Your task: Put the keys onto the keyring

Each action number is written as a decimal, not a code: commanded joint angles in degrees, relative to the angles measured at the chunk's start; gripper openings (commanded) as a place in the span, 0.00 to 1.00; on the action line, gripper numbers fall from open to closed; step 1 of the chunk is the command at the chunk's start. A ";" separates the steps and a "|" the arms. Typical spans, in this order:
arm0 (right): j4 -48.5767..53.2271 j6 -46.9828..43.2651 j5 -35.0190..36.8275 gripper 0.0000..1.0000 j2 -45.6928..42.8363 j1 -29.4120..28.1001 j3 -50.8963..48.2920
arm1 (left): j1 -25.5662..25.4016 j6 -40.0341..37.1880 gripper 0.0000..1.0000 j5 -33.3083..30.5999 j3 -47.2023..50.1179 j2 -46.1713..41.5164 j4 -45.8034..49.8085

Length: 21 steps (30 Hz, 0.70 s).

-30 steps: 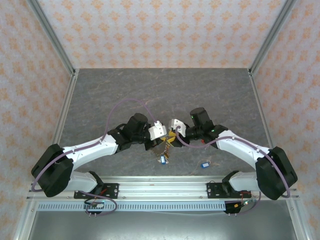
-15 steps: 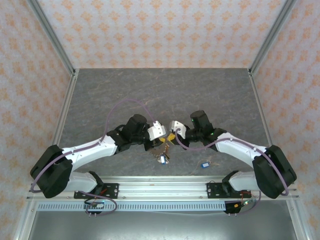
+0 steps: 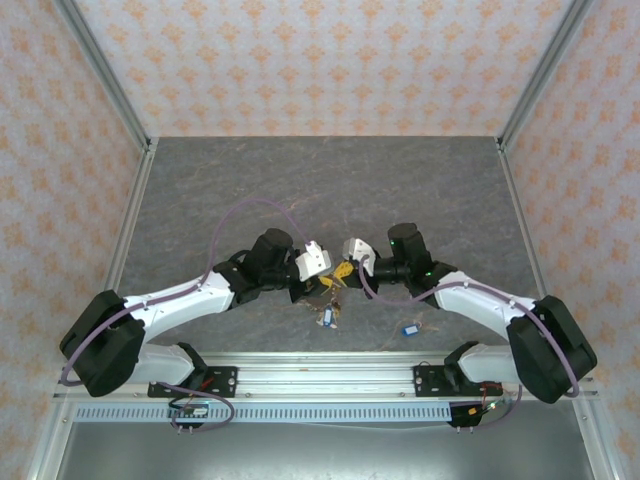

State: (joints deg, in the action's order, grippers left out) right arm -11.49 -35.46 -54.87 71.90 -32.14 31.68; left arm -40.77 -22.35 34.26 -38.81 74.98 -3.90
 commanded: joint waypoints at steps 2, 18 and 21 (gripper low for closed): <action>-3.20 1.37 -6.94 0.00 -2.22 0.21 1.11 | 0.05 1.07 0.27 0.33 0.76 -1.89 -1.50; 2.29 -2.39 -9.36 0.00 -2.49 0.26 4.26 | 0.17 -1.36 0.26 2.01 -1.59 -1.97 4.21; 2.37 -2.50 -9.96 0.00 -2.04 0.25 4.81 | 0.01 -1.73 0.21 2.13 -2.21 -1.39 4.56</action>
State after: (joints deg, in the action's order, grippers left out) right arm -7.31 -36.10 -60.49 70.74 -31.77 33.52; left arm -40.77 -22.61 34.96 -39.09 72.69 -1.67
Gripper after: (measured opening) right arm 0.043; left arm 0.222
